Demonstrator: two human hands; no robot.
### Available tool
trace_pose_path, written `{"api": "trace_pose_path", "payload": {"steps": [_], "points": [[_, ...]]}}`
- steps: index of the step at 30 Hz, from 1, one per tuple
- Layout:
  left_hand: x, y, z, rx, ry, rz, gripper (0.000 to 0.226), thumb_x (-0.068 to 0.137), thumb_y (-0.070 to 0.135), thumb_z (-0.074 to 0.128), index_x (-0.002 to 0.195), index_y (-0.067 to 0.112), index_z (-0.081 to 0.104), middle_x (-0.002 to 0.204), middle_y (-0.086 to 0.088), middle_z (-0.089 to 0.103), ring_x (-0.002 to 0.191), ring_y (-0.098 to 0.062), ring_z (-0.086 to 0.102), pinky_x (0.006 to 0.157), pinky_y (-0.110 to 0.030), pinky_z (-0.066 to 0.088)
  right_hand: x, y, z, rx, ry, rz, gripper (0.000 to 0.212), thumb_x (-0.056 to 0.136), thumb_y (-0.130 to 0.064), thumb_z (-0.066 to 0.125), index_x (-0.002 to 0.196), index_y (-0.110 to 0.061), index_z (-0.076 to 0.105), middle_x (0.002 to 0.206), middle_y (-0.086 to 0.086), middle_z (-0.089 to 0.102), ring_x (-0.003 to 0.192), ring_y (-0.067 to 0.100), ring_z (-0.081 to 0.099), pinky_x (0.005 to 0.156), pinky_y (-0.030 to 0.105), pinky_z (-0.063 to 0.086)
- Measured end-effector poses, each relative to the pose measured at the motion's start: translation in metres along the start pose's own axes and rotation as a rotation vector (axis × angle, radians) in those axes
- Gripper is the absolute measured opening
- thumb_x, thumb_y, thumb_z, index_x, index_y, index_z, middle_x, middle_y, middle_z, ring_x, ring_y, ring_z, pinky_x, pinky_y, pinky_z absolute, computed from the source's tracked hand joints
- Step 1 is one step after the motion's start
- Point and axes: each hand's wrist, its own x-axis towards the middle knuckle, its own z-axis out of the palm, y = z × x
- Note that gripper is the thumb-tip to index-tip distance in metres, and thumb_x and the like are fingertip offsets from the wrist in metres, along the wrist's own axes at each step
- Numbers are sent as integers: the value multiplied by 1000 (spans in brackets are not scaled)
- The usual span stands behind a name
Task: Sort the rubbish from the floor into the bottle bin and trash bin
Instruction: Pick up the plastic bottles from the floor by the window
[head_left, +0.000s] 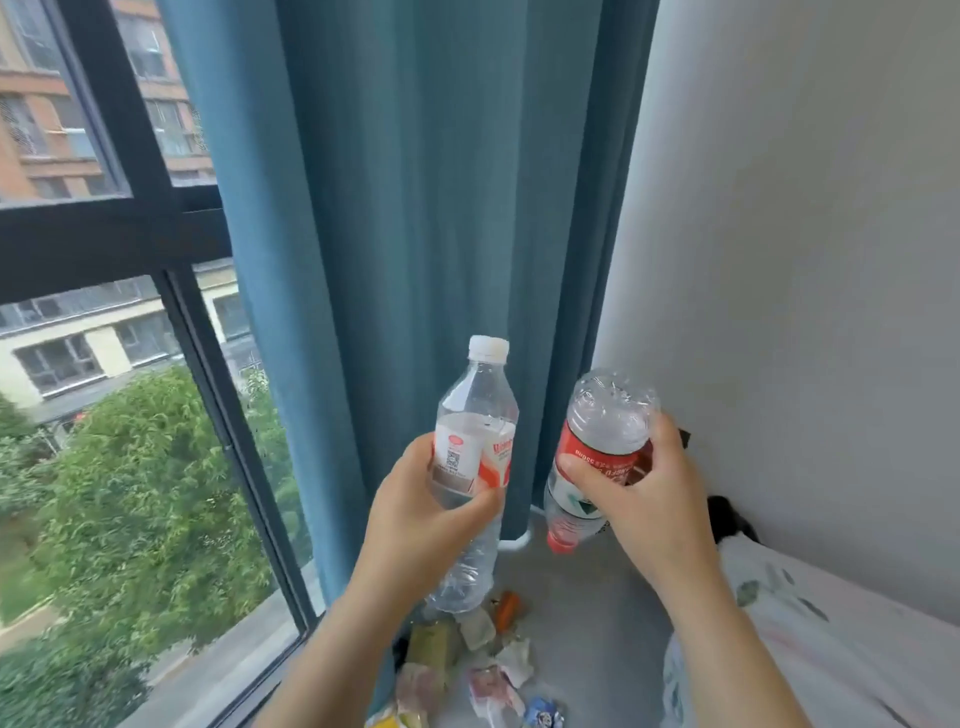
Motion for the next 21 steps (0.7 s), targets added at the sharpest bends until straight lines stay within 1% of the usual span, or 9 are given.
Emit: {"api": "trace_pose_path", "payload": {"steps": [3,7,9,12,15,17,21], "points": [[16,7,31,-19,-56,5,23,76,37,73,94,36,59,83,18,67,76,5,62,58,-4,44,14,14,-20,-22,31,34,61,68,-34,83,118,-36,48,102,-20,62,92,-4,59,73,16,45],[43,13,67,-8,-141,12,23,77,39,73,94,36,58,84,17,68,77,5,63,58,-6,46,36,34,-39,-53,106,79,62,67,-34,84,119,-35,49,104,-18,63,92,-7,58,69,10,42],[59,14,81,-8,-176,15,23,77,39,73,93,35,57,84,16,68,77,5,63,58,-8,47,47,42,-41,-64,135,105,64,67,-33,84,120,-35,49,105,-18,63,93,-6,58,70,11,43],[89,16,99,-11,-220,40,25,78,39,72,97,34,57,87,16,67,80,0,63,58,-4,45,69,50,-43,-78,182,127,63,66,-35,83,118,-37,49,101,-20,64,92,-5,60,71,14,45],[123,21,113,-18,-273,64,33,79,39,72,106,31,57,93,17,66,85,-2,63,59,-9,44,93,54,-43,-112,228,139,60,65,-34,84,115,-36,50,100,-17,66,90,-3,62,70,14,46],[147,25,122,-34,-294,82,36,79,37,72,110,29,57,96,17,65,87,-1,62,60,-9,41,109,54,-46,-142,260,144,60,65,-34,84,114,-36,50,100,-16,66,89,-2,63,71,16,47],[185,32,144,-63,-363,89,40,77,32,75,112,29,56,96,17,65,86,2,61,59,-8,39,137,56,-54,-158,334,161,58,65,-32,83,112,-38,49,97,-20,66,86,-5,62,70,16,47]]}}
